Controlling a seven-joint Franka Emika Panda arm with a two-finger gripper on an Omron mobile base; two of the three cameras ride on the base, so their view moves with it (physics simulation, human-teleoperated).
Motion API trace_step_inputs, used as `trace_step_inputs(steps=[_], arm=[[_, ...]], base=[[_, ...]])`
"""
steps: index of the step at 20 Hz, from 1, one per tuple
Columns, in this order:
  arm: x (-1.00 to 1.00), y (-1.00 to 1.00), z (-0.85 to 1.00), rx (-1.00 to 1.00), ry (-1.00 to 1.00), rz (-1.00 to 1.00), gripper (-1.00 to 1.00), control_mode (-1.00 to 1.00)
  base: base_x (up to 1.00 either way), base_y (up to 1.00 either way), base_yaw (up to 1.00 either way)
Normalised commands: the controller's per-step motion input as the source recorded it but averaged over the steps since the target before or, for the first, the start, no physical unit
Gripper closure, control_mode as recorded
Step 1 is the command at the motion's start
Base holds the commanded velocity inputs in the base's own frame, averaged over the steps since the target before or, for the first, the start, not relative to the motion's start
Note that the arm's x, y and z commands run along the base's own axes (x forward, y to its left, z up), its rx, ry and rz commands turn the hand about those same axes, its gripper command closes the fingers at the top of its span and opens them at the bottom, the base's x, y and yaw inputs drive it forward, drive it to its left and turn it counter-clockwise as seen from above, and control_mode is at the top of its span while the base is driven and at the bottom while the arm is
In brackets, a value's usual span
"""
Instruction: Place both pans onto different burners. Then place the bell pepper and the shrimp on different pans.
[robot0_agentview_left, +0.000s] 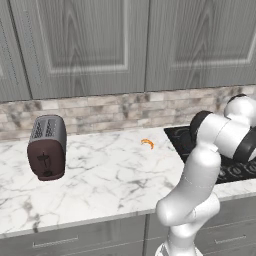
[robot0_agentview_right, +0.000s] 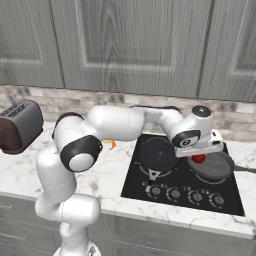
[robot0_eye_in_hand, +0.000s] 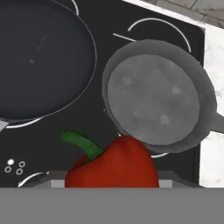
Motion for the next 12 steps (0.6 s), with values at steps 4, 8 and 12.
trace_step_inputs(steps=[4,8,12], arm=[[0.15,-0.18,-0.19,0.0,0.0,0.0,1.0,-1.0],[0.13,-0.2,-0.23,0.0,-0.01,0.0,1.0,-1.0],[0.15,-0.21,-0.16,0.0,-0.02,0.0,1.0,-1.0]], base=[[0.0,0.0,0.0],[0.0,0.0,0.0],[0.0,0.0,0.0]])
